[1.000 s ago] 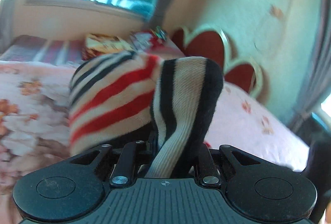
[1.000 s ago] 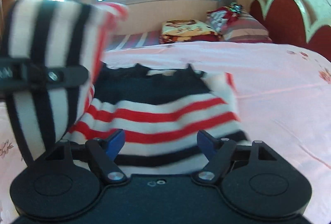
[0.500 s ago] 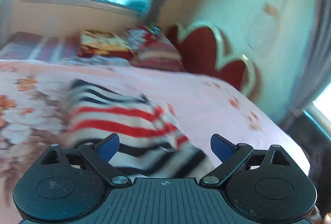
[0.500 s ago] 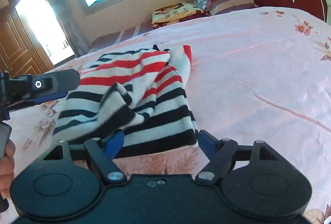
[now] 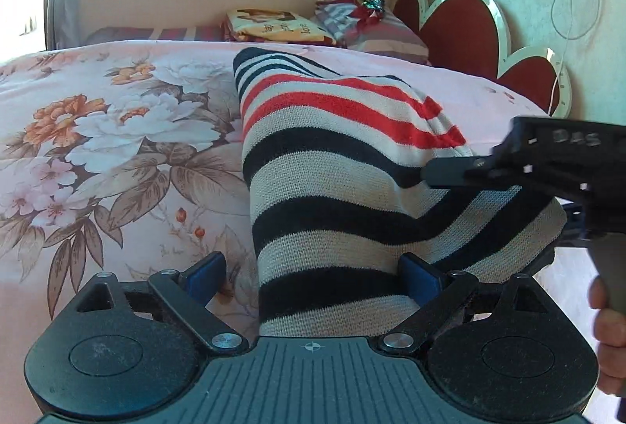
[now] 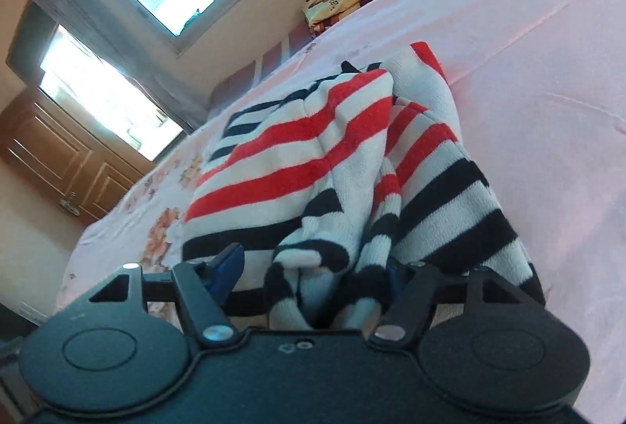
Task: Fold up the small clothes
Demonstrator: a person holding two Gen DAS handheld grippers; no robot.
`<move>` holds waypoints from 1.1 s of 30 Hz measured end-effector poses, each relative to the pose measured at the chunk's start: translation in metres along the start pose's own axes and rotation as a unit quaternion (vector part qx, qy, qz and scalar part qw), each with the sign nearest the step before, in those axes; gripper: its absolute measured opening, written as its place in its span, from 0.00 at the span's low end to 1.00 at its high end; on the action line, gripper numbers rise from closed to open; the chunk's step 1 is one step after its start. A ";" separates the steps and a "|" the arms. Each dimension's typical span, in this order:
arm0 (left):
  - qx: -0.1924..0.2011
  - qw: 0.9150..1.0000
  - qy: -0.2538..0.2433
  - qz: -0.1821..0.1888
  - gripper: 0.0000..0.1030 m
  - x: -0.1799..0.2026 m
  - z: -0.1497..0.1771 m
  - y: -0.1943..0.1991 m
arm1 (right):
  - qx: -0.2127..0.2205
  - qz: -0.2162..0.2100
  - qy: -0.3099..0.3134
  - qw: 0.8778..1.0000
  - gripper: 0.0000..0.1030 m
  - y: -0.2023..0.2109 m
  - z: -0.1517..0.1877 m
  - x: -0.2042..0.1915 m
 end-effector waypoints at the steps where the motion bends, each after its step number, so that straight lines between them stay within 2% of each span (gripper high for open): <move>1: 0.000 1.000 0.000 0.000 0.91 -0.001 -0.001 0.000 | 0.007 0.007 0.013 1.000 0.51 -0.003 -0.001 -0.002; 2: 0.003 1.000 0.002 -0.001 0.91 -0.001 -0.001 0.001 | 0.013 0.016 0.029 0.999 0.33 -0.004 -0.003 -0.004; 5: 0.030 1.000 0.000 0.003 0.92 0.005 -0.009 0.012 | 0.047 0.004 0.088 0.995 0.27 0.009 -0.014 -0.023; 7: 0.050 0.999 -0.007 0.006 0.92 0.013 -0.018 0.017 | 0.080 -0.001 0.147 0.986 0.26 0.025 -0.027 -0.035; 10: 0.049 0.998 -0.022 0.026 0.92 0.028 -0.028 0.012 | 0.092 0.001 0.166 0.982 0.26 0.038 -0.045 -0.027; 13: 0.032 0.998 -0.055 0.020 0.92 0.041 -0.023 -0.003 | 0.068 0.026 0.144 0.987 0.26 0.031 -0.044 0.007; 15: 0.004 0.997 -0.070 0.011 0.93 0.045 -0.012 -0.017 | 0.050 0.059 0.135 0.988 0.26 0.018 -0.031 0.030; 16: -0.010 0.998 -0.068 0.014 0.93 0.045 -0.007 -0.022 | 0.043 0.066 0.129 0.988 0.26 0.013 -0.023 0.039; 19: -0.014 0.998 -0.048 0.023 0.93 0.043 -0.003 -0.021 | 0.048 0.063 0.108 0.991 0.27 0.018 -0.018 0.041; 22: -0.020 0.999 -0.045 0.023 0.93 0.042 -0.005 -0.019 | 0.045 0.047 0.079 0.995 0.39 0.037 -0.018 0.043; 24: -0.021 0.999 -0.044 0.023 0.93 0.043 -0.004 -0.020 | 0.039 0.035 0.056 0.997 0.53 0.051 -0.013 0.047; 25: -0.020 0.999 -0.044 0.022 0.93 0.043 -0.004 -0.020 | 0.034 0.031 0.052 0.998 0.53 0.057 -0.009 0.049; 26: -0.020 0.999 -0.044 0.021 0.93 0.043 -0.004 -0.021 | 0.031 0.031 0.054 0.998 0.50 0.061 -0.004 0.049; 27: -0.019 0.999 -0.044 0.021 0.93 0.044 -0.003 -0.020 | 0.031 0.041 0.062 0.997 0.40 0.065 0.000 0.051; 30: -0.020 0.999 -0.044 0.025 0.93 0.043 -0.004 -0.021 | 0.041 0.083 0.075 0.993 0.23 0.066 0.008 0.063; 33: -0.024 0.998 -0.047 0.029 0.94 0.045 -0.003 -0.021 | 0.023 0.095 0.030 0.995 0.23 0.054 0.015 0.088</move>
Point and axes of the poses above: each gripper's, at about its wrist camera, not at the fingertips, and y roughly against the way its jaws point, x to its right, z to its underside, the point moved 6 cm from there along -y, roughly the way its jaws point, and after that the axes turned 9 degrees about z, right-handed, at the moved point
